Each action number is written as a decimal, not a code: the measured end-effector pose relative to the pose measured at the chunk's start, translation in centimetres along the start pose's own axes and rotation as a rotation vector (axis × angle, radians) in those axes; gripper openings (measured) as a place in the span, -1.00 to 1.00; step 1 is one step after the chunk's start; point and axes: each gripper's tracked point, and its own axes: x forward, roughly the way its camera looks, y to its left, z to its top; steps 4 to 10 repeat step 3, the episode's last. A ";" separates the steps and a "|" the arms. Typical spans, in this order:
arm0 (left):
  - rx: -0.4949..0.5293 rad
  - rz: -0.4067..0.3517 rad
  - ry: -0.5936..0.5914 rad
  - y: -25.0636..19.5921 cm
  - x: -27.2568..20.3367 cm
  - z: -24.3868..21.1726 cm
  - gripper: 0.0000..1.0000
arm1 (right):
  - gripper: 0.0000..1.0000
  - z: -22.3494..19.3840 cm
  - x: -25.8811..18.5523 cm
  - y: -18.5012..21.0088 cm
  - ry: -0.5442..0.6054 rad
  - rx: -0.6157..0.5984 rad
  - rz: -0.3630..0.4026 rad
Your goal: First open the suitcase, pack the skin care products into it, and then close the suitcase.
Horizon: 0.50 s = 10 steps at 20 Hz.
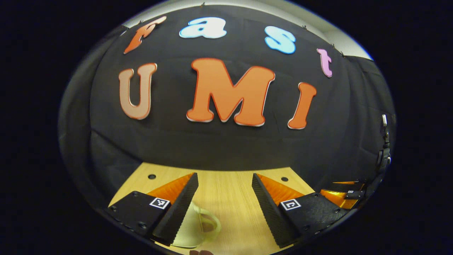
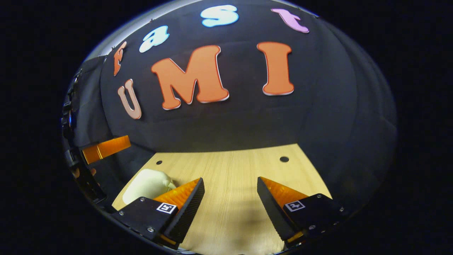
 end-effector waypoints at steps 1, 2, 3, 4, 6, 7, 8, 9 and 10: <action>0.006 0.020 -0.049 0.7 -0.4 0.8 0.95 | 0.91 0.7 -0.3 0.4 -0.035 0.010 0.002; 0.007 0.038 -0.092 1.4 -0.8 1.3 0.95 | 0.90 1.3 -0.7 0.7 -0.067 0.022 -0.003; 0.006 0.053 -0.130 2.0 -0.9 2.2 0.95 | 0.90 2.0 -1.0 0.6 -0.113 0.027 -0.016; 0.006 0.053 -0.130 2.0 -0.9 2.2 0.95 | 0.90 2.0 -1.0 0.6 -0.113 0.027 -0.016; 0.006 0.053 -0.130 2.0 -0.9 2.2 0.95 | 0.90 2.0 -1.0 0.6 -0.113 0.027 -0.016; 0.006 0.053 -0.130 2.0 -0.9 2.2 0.95 | 0.90 2.0 -1.0 0.6 -0.113 0.027 -0.016; 0.006 0.053 -0.130 2.0 -0.9 2.2 0.95 | 0.90 2.0 -1.0 0.6 -0.113 0.027 -0.016; 0.006 0.053 -0.130 2.0 -0.9 2.2 0.95 | 0.90 2.0 -1.0 0.6 -0.113 0.027 -0.016; 0.006 0.053 -0.130 2.0 -0.9 2.2 0.95 | 0.90 2.0 -1.0 0.6 -0.113 0.027 -0.016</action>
